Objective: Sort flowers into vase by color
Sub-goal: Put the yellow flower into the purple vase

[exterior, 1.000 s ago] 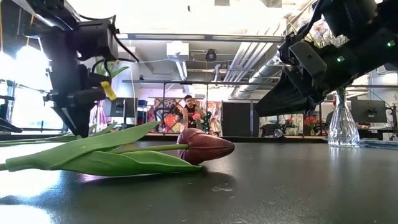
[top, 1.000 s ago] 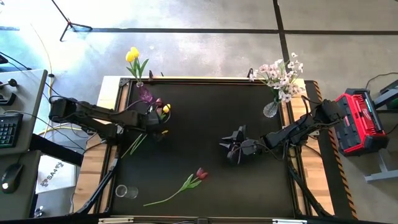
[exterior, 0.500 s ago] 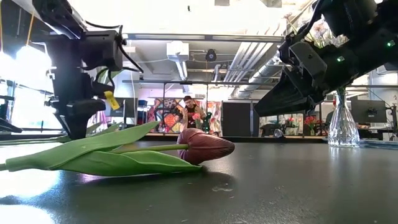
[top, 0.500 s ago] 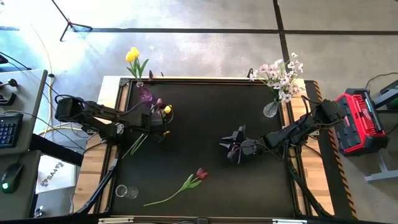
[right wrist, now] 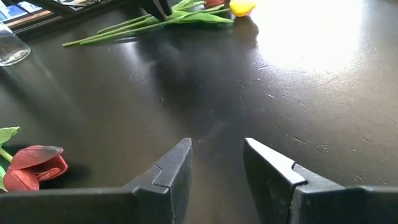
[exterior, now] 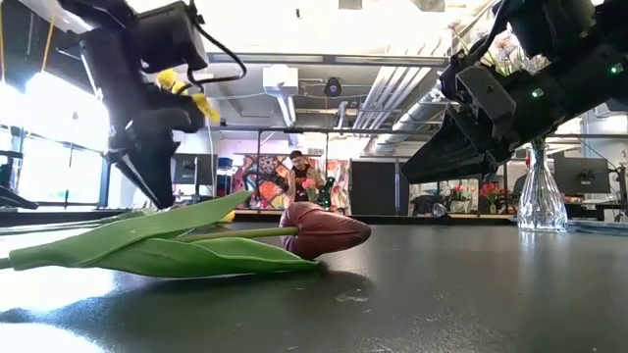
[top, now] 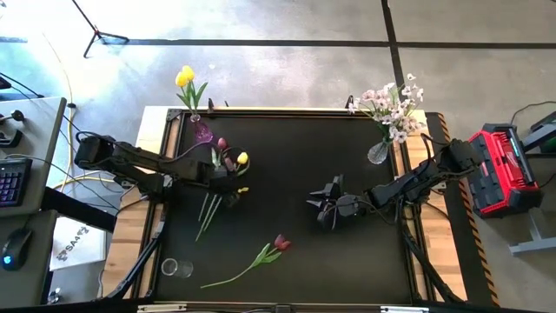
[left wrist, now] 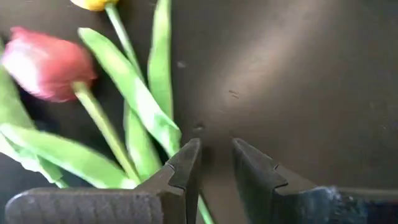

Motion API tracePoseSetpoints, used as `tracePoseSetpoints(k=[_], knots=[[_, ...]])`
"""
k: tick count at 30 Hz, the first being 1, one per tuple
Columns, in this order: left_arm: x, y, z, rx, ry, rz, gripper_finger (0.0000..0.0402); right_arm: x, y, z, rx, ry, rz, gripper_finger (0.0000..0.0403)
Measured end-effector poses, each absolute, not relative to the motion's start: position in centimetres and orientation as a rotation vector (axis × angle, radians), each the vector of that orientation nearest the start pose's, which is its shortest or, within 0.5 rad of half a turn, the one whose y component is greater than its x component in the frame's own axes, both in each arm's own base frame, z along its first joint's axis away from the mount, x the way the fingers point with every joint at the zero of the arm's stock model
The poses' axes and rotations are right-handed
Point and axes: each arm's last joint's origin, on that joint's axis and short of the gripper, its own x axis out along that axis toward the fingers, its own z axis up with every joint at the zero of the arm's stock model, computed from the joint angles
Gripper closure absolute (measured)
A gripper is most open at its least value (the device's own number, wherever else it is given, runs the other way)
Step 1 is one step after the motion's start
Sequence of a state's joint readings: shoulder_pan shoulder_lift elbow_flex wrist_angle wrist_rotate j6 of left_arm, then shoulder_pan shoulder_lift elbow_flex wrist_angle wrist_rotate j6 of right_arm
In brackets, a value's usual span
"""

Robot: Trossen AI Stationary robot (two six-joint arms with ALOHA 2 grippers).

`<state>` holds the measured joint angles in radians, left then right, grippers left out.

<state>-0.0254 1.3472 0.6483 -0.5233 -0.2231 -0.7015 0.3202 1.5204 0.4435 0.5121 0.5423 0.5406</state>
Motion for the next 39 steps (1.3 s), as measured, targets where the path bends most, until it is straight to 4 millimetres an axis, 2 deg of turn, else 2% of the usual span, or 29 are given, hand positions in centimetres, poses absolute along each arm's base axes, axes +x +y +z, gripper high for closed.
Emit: tracePoseSetpoints(k=[8, 16, 21, 26, 34, 39], knots=[[21.6, 0.1, 15.6, -0.475, 1.109, 0.647, 0.0325, 24.6, 6.6, 13.0, 0.294, 0.443, -0.333, 0.0269], [20.6, 0.1, 13.7, -0.5, 1.133, 0.697, 0.0325, 24.6, 6.7, 13.0, 0.297, 0.447, -0.324, 0.0269], [20.5, 0.1, 13.3, -0.506, 1.134, 0.691, 0.0325, 24.6, 6.7, 13.0, 0.3, 0.45, -0.316, 0.0269], [20.5, 0.1, 13.3, -0.5, 1.137, 0.682, 0.0332, 24.6, 6.7, 13.0, 0.309, 0.451, -0.312, 0.0269], [21.5, 0.0, 14.3, -0.489, 1.121, 0.623, 0.0392, 24.6, 6.7, 13.0, 0.322, 0.451, -0.31, 0.0269], [22.5, 0.0, 15.4, -0.447, 1.086, 0.59, 0.0396, 24.6, 6.7, 13.0, 0.323, 0.452, -0.309, 0.0269]])
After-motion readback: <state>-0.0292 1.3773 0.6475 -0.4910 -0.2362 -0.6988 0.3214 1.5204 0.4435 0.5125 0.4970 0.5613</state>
